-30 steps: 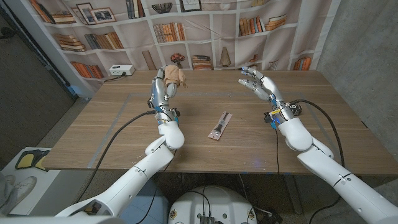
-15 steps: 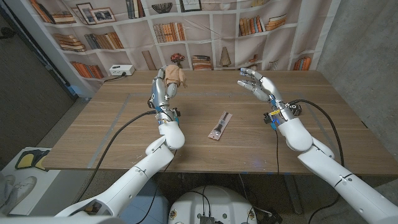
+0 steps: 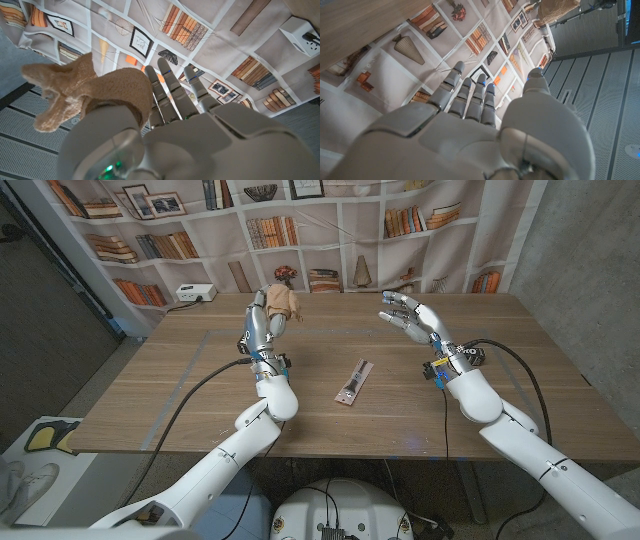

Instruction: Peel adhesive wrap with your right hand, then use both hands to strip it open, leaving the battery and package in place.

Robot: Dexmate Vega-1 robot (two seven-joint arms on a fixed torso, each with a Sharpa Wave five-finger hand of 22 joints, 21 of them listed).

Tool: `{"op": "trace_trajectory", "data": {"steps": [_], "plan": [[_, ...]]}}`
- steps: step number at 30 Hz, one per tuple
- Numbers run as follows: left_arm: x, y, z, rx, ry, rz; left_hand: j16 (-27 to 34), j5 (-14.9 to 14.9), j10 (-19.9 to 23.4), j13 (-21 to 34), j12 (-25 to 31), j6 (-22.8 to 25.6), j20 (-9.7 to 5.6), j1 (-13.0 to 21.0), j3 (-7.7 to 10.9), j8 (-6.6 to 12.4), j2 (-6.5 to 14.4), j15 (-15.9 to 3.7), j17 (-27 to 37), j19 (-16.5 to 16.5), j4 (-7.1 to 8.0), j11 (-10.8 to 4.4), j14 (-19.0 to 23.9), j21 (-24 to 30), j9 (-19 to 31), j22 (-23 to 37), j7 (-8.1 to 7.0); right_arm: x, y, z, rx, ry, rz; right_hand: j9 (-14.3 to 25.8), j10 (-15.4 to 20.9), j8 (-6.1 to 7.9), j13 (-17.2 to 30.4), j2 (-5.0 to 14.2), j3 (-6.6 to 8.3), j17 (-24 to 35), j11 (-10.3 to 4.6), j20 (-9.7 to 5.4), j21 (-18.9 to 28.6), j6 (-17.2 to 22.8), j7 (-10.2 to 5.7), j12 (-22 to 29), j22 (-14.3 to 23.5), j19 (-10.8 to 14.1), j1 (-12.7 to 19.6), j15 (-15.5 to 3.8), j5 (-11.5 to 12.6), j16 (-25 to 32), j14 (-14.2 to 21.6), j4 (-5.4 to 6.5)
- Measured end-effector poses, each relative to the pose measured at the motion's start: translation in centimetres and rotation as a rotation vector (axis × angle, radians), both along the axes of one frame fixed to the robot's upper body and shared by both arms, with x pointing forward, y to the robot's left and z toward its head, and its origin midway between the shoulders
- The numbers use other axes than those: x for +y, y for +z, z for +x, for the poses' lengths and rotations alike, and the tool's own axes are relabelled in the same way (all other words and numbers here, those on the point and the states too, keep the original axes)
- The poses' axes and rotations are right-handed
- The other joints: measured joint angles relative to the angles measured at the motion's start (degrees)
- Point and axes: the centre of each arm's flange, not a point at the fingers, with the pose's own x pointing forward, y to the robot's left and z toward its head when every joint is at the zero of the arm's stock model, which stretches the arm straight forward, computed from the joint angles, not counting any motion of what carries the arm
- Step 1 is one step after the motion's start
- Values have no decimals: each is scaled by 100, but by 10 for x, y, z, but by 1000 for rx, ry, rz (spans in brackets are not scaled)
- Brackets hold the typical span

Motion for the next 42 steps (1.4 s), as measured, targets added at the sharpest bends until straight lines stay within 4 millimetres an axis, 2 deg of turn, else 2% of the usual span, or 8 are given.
{"op": "trace_trajectory", "data": {"steps": [14, 42], "plan": [[-2, 1, 0, -10, 2, -2, 0, 39, 32, 1, 0, 0, 0, 0, 0, 0, 0, 2, 1, 0, 0, -32, 0, 0, -27, 1, 0, 8, 8, 1, -6, -1, -45, 0, 30, 0, 0, 0, 16, -1, 32, -12, -21, 82, 20, 0, 0, -12, 0, 0, 0, -24, 0, 16], [-1, -1, -5, -20, 0, -1, -44, 39, 31, 2, 15, 0, 0, -48, -24, 53, 2, -11, 1, 0, -23, -31, 51, 0, -54, 1, 0, 20, 11, -1, -5, 9, -96, 0, 91, 0, 0, -22, 15, 11, -30, -20, -42, 143, -1, 0, 0, -63, 63, 0, -23, -49, 0, 16]]}}
